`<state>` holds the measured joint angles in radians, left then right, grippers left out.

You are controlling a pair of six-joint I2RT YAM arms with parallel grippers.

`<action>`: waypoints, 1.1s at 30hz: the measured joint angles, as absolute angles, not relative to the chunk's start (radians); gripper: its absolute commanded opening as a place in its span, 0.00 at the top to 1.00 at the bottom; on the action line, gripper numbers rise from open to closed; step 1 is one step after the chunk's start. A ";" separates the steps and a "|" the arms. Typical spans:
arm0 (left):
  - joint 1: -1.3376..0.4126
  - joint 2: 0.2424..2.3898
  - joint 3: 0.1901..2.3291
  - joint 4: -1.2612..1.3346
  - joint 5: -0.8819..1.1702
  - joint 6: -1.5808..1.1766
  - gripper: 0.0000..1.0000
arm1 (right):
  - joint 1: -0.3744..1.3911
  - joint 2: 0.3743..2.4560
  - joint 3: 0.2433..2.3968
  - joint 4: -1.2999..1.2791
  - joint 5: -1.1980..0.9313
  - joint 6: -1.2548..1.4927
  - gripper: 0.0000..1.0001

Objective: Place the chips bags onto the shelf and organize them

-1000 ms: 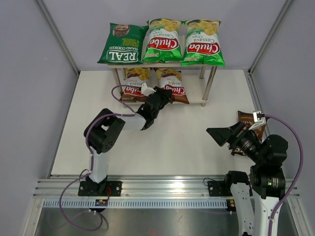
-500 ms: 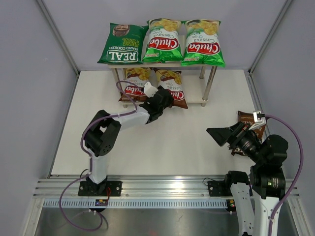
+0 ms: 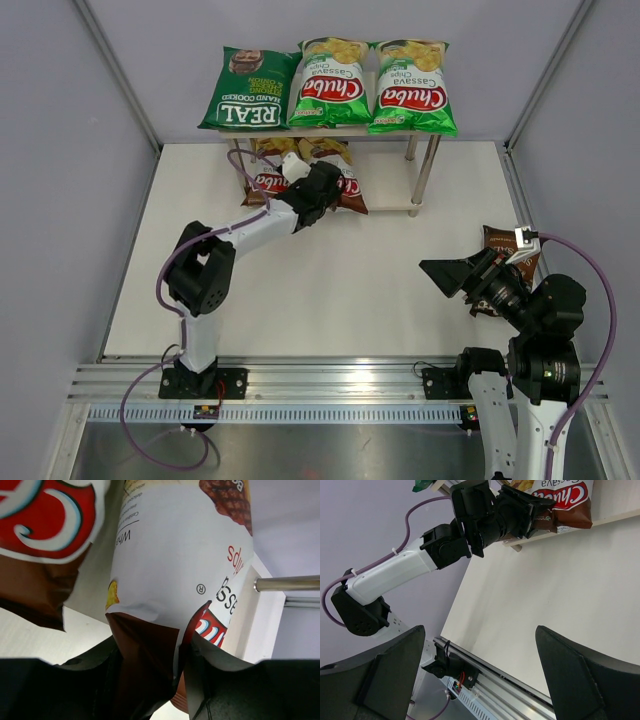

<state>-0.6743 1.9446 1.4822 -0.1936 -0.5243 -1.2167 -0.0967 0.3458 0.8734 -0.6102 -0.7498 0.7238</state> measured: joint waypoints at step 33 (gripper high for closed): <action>-0.572 1.947 1.330 0.190 -0.084 -0.971 0.86 | -0.097 0.346 0.881 -0.610 -0.752 0.727 0.01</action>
<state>-0.5720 1.9472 1.3300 0.1898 -0.0845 -0.9707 -0.0967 0.3458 0.8810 -0.6102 -0.7525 0.7269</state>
